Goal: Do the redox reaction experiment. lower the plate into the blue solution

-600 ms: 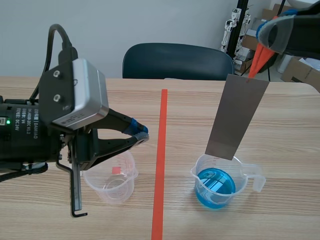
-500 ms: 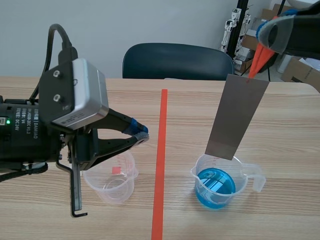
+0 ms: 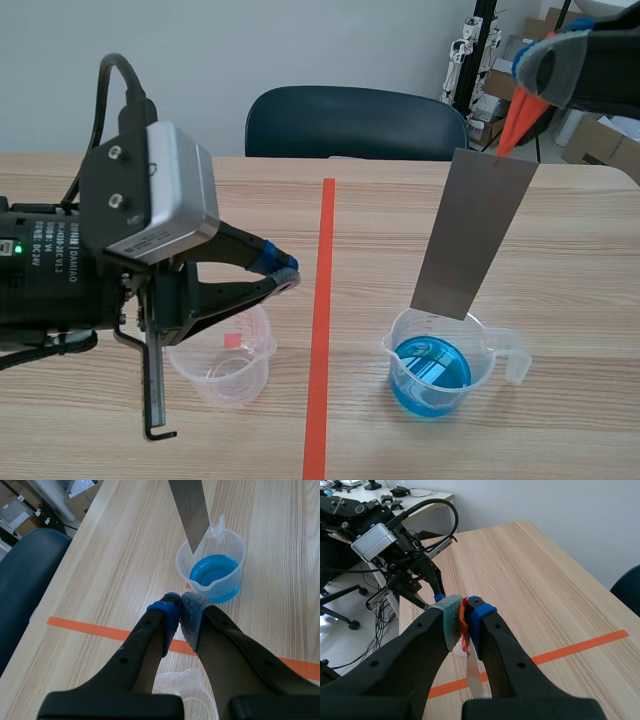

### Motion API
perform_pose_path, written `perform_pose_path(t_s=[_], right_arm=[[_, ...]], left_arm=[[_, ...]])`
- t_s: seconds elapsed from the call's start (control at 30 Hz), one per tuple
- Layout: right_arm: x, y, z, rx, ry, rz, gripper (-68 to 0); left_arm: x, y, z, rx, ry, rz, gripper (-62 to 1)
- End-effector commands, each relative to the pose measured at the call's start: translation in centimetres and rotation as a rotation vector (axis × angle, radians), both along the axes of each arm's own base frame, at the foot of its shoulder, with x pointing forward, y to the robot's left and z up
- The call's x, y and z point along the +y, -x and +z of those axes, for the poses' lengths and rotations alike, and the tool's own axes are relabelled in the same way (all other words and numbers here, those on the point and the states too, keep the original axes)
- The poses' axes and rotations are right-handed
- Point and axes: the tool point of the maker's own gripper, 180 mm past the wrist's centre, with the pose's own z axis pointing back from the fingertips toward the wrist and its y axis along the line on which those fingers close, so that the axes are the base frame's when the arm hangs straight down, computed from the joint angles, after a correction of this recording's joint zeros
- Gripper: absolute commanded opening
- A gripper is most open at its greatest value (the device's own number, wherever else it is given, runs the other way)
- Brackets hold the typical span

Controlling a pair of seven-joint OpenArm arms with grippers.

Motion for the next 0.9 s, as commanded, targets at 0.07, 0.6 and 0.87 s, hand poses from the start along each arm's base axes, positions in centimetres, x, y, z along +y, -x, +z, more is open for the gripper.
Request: perform_pose_path(t_s=[0.07,0.6,0.87], right_arm=[[0.0,-0.1,1.1,-0.017,-0.020,0.004,-67.1],[-0.1,-0.1,1.0,-0.015,-0.013,0.004,-67.1],[-0.1,0.0,0.8,-0.015,-0.004,0.005,-67.1]], left_arm=[[-0.1,-0.2,0.7,-0.006,0.030,0.007,-56.5],[-0.1,0.5,0.0,0.024,0.027,0.008,-56.5],[2.0,1.7,-0.6,0.065,0.053,0.037,-56.5]])
